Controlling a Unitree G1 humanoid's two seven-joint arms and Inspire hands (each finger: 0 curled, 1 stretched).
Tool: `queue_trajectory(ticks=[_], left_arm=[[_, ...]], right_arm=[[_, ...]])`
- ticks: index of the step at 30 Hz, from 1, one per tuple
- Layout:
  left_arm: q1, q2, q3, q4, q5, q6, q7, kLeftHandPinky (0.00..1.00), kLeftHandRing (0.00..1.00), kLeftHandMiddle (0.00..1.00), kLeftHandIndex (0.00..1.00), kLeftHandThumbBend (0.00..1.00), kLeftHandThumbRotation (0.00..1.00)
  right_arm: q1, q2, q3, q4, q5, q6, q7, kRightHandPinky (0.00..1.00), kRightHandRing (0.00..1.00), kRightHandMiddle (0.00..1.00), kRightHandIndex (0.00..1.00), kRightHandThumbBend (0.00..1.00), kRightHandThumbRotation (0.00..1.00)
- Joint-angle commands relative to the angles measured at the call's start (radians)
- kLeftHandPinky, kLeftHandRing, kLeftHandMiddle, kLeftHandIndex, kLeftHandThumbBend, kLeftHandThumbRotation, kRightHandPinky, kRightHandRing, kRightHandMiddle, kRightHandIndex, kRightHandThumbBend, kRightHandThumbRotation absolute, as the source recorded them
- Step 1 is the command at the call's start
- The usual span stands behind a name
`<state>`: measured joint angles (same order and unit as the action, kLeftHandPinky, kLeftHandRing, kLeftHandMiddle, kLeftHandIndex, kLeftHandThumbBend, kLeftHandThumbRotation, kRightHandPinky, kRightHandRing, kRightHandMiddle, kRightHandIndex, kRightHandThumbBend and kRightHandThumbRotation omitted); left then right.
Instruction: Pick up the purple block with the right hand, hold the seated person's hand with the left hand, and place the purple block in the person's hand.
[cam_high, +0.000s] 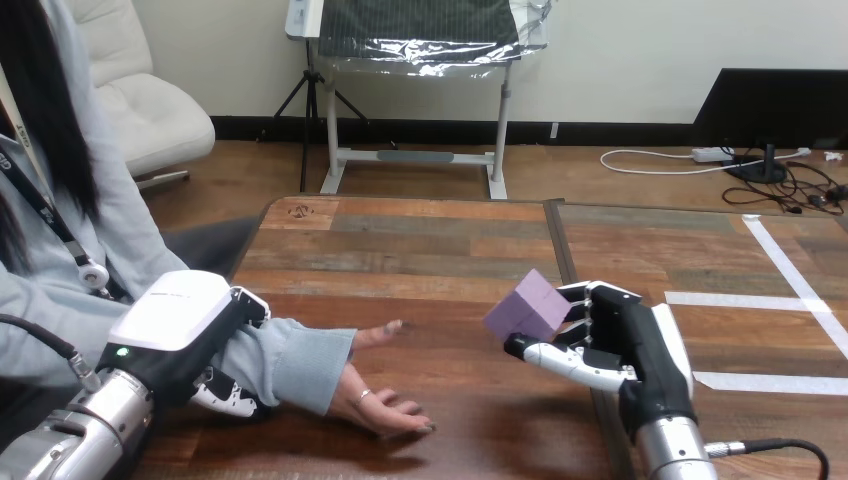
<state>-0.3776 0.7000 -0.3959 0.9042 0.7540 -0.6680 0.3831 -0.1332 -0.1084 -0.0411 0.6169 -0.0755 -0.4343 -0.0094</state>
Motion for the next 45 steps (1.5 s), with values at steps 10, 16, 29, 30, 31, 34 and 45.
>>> queue_trajectory(ticks=[10, 16, 29, 30, 31, 34, 45], left_arm=[[-0.033, -0.016, 0.082, -0.266, -0.064, 0.040, -0.069, 0.20, 0.25, 0.31, 0.31, 0.86, 0.00], [-0.020, -0.019, 0.096, -0.315, -0.068, 0.060, -0.087, 0.20, 0.25, 0.30, 0.31, 0.86, 0.00], [-0.010, -0.022, 0.116, -0.382, -0.078, 0.076, -0.123, 0.22, 0.24, 0.29, 0.30, 0.85, 0.00], [-0.010, -0.022, 0.116, -0.383, -0.077, 0.073, -0.121, 0.22, 0.24, 0.29, 0.30, 0.85, 0.00], [-0.011, -0.023, 0.117, -0.385, -0.076, 0.072, -0.120, 0.23, 0.24, 0.29, 0.30, 0.85, 0.00], [-0.010, -0.027, 0.121, -0.393, -0.084, 0.076, -0.127, 0.23, 0.24, 0.29, 0.30, 0.85, 0.00], [-0.007, -0.036, 0.126, -0.435, -0.082, 0.100, -0.134, 0.24, 0.24, 0.29, 0.30, 0.85, 0.00]], right_arm=[[-0.141, 0.025, 0.026, 0.063, -0.013, -0.060, -0.008, 0.28, 0.34, 0.41, 0.49, 0.76, 0.00], [-0.155, 0.037, 0.027, 0.089, 0.008, -0.076, 0.027, 0.28, 0.33, 0.41, 0.49, 0.75, 0.00], [-0.169, 0.048, 0.061, 0.102, -0.036, -0.080, 0.006, 0.27, 0.33, 0.40, 0.48, 0.76, 0.00], [-0.169, 0.051, 0.063, 0.100, -0.038, -0.077, 0.005, 0.27, 0.33, 0.40, 0.48, 0.76, 0.00], [-0.169, 0.053, 0.065, 0.099, -0.040, -0.075, 0.005, 0.27, 0.33, 0.40, 0.48, 0.76, 0.00], [-0.167, 0.062, 0.072, 0.092, -0.041, -0.064, 0.008, 0.27, 0.33, 0.40, 0.48, 0.76, 0.00], [-0.156, 0.079, 0.109, 0.065, -0.067, -0.032, 0.012, 0.27, 0.32, 0.39, 0.48, 0.77, 0.00]])
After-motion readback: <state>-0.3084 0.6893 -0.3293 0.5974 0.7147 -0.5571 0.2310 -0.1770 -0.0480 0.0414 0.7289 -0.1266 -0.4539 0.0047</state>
